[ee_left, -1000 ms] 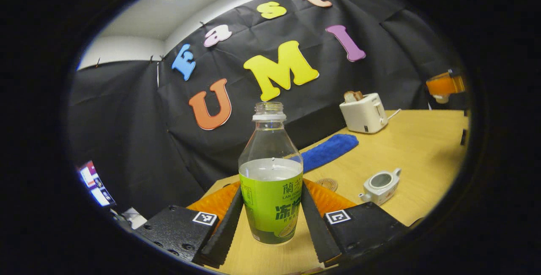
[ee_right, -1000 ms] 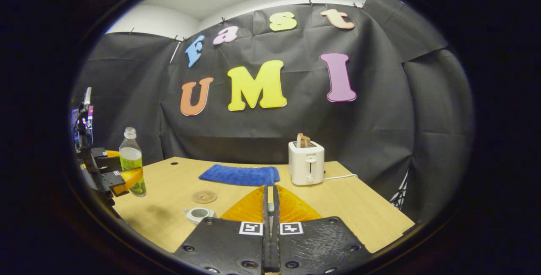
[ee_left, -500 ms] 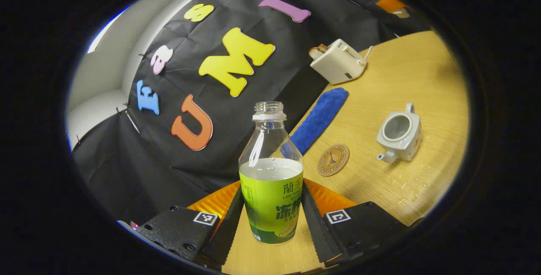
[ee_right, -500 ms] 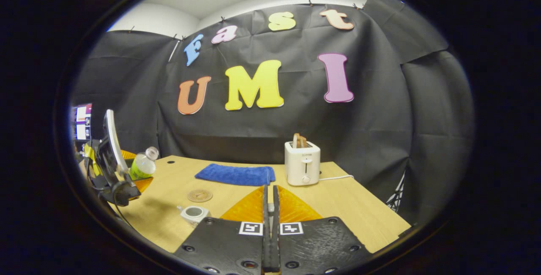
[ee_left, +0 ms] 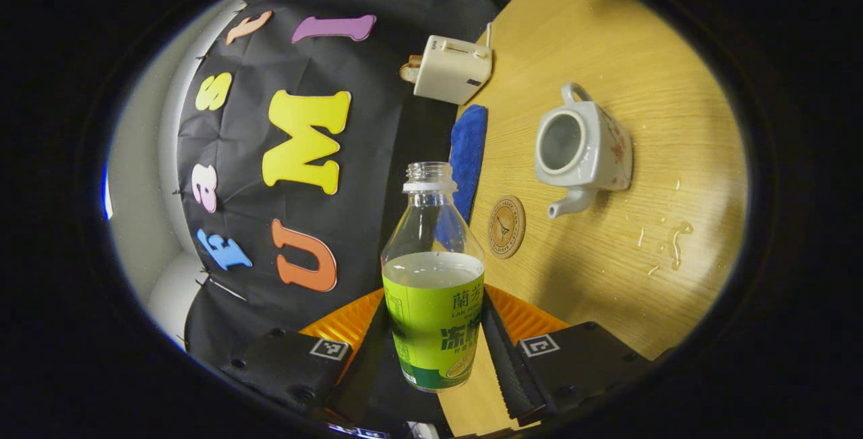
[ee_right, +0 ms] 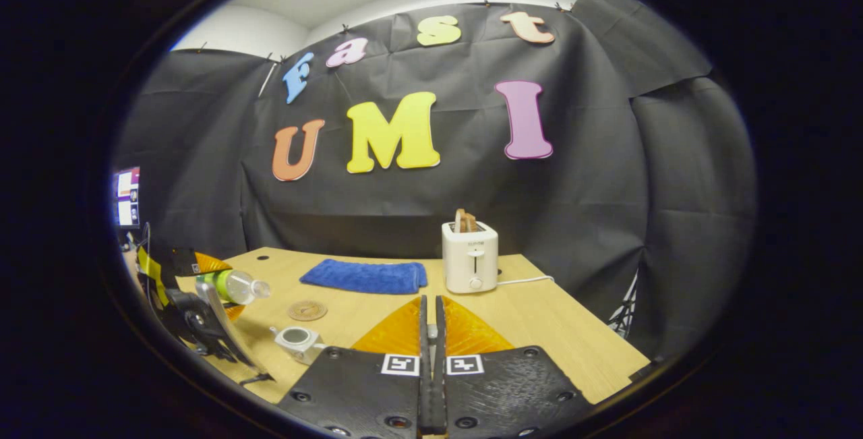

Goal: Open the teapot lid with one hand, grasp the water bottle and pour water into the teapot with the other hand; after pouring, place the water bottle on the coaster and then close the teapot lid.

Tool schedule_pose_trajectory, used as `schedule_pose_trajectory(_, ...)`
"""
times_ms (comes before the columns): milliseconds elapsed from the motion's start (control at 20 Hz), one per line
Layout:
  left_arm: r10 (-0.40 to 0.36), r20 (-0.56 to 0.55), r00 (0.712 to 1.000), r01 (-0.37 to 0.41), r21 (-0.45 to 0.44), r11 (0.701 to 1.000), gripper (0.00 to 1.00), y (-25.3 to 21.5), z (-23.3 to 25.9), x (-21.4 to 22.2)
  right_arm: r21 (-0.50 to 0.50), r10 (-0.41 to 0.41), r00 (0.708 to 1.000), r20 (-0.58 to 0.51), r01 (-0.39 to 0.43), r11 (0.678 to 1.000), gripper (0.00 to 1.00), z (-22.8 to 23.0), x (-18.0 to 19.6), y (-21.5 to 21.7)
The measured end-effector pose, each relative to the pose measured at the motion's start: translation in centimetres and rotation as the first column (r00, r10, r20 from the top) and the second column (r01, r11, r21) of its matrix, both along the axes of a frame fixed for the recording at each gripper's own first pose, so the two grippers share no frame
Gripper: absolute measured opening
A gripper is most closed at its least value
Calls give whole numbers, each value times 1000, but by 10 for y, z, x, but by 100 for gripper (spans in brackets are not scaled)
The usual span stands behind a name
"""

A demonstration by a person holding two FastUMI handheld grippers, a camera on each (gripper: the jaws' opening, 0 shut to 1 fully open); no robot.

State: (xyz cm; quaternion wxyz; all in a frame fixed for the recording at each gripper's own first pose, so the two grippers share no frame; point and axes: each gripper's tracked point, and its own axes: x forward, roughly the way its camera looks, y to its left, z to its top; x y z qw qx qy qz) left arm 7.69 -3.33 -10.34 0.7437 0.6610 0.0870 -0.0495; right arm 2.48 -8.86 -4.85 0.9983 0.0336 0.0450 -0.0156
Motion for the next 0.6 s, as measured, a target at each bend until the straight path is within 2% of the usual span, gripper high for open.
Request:
schedule_pose_trajectory(200, -24, -20, 1000, 27, 146, 989, 76, -11, -7, -5, -4, -4, 1000, 4, 4, 1000, 0, 1, -1, -2)
schedule_pose_trajectory(400, -32, -30, 999, 39, 286, 958, 74, -16, -11, -9, -5, 0, 1000, -1, 0, 1000, 0, 0, -1, -2)
schedule_pose_trajectory(600, -40, -31, 999, 48, 378, 925, 76, -23, -9, -12, -1, -4, 1000, -6, 4, 1000, 0, -2, 0, -6)
